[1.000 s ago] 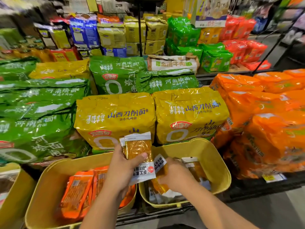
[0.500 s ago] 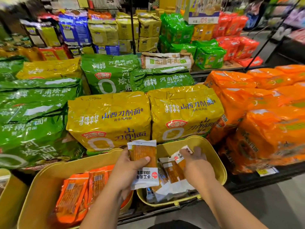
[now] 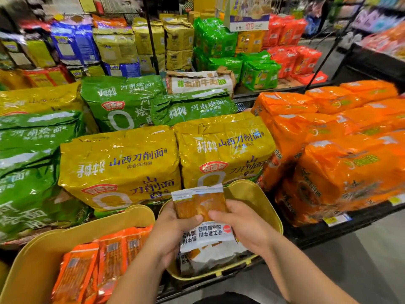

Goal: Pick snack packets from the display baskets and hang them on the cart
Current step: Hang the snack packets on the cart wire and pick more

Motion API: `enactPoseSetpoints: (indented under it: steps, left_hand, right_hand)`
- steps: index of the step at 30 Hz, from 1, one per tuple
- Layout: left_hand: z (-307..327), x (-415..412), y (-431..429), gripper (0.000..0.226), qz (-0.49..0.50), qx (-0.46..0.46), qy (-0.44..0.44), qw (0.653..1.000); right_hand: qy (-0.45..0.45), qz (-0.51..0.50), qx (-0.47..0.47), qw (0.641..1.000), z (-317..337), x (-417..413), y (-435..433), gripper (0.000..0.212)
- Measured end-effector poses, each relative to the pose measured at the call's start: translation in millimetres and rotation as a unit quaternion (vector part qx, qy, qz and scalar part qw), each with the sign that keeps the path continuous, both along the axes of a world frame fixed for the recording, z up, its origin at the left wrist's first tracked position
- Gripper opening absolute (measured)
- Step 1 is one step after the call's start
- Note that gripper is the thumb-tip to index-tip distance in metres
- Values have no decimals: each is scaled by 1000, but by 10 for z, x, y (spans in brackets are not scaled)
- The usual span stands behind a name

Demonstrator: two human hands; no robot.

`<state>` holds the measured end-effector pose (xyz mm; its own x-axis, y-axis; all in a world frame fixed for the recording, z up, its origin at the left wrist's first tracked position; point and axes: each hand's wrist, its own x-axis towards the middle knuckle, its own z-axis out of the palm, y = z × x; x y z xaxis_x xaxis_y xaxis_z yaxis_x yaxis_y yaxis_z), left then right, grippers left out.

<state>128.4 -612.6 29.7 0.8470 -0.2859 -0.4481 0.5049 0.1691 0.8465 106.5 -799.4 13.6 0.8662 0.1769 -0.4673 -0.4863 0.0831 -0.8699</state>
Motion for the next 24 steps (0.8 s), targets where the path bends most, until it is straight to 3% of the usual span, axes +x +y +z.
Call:
enactPoseSetpoints:
  steps: [3, 7, 10, 13, 19, 24]
  left_hand:
    - [-47, 13, -14, 42, 24, 55, -22, 998]
    - [-148, 56, 53, 42, 23, 195, -38, 980]
    - [-189, 58, -27, 39, -77, 379, -116, 915]
    - [-175, 24, -117, 41, -105, 481, -134, 860]
    - [-105, -18, -186, 36, -70, 513, -119, 847]
    - [-131, -89, -292, 49, -83, 579, -133, 800]
  right_hand:
    - [-29, -41, -120, 991, -75, 37, -158, 31]
    - [-1, 31, -300, 953, -153, 100, -412, 66]
    - [5, 91, -381, 920, -139, 111, -315, 73]
    - [-29, 181, -514, 838, -172, 90, -217, 78]
    - [-85, 239, -487, 836, -40, 117, -343, 45]
    - [-55, 387, -514, 764, -201, 182, -372, 58]
